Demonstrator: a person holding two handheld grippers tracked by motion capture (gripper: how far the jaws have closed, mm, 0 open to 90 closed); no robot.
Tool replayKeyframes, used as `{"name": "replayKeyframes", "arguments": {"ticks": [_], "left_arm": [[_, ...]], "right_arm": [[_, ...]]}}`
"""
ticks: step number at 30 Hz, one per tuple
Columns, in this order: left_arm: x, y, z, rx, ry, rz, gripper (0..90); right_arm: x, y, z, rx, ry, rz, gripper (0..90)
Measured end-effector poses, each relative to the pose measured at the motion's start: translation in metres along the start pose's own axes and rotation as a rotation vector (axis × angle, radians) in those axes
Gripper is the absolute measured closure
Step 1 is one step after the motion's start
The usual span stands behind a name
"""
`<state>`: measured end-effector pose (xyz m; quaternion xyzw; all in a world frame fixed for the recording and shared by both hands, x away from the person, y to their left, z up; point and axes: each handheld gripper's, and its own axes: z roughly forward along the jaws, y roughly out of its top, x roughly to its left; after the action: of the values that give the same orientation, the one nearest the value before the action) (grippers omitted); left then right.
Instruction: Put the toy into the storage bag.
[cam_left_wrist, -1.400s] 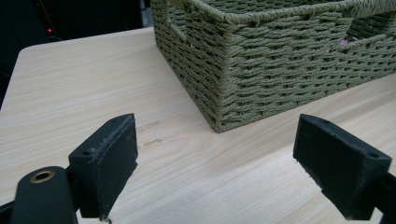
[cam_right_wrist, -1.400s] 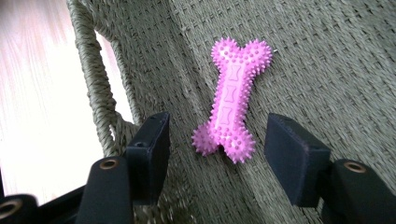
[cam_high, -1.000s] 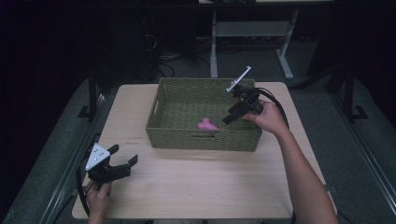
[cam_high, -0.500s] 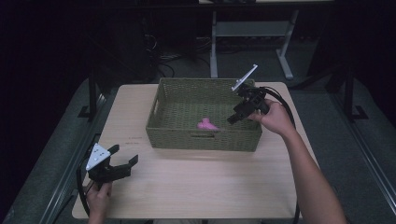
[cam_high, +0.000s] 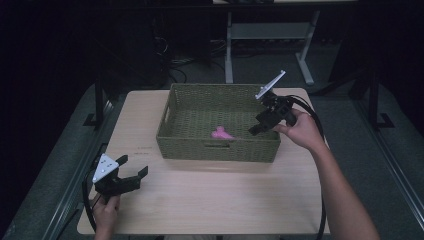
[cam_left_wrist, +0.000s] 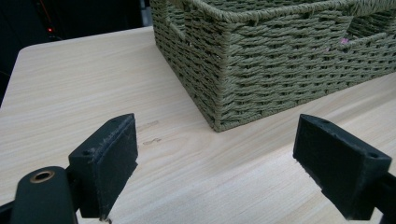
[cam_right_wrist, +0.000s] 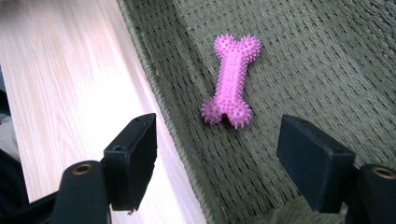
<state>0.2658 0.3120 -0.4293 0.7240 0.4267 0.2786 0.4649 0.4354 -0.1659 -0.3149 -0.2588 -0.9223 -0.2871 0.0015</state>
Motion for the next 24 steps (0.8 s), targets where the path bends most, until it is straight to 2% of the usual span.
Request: {"name": "replayKeyframes", "arguments": {"ticks": [13, 24], "left_arm": [[-0.001, 0.0, 0.0, 0.002, 0.002, 0.003, 13.3], [-0.002, 0.0, 0.0, 0.004, 0.0, 0.005, 13.3]], "right_arm": [[0.009, -0.017, -0.01, -0.006, -0.017, 0.002, 27.2], [0.02, -0.039, -0.016, -0.01, -0.024, 0.004, 27.0]]}}
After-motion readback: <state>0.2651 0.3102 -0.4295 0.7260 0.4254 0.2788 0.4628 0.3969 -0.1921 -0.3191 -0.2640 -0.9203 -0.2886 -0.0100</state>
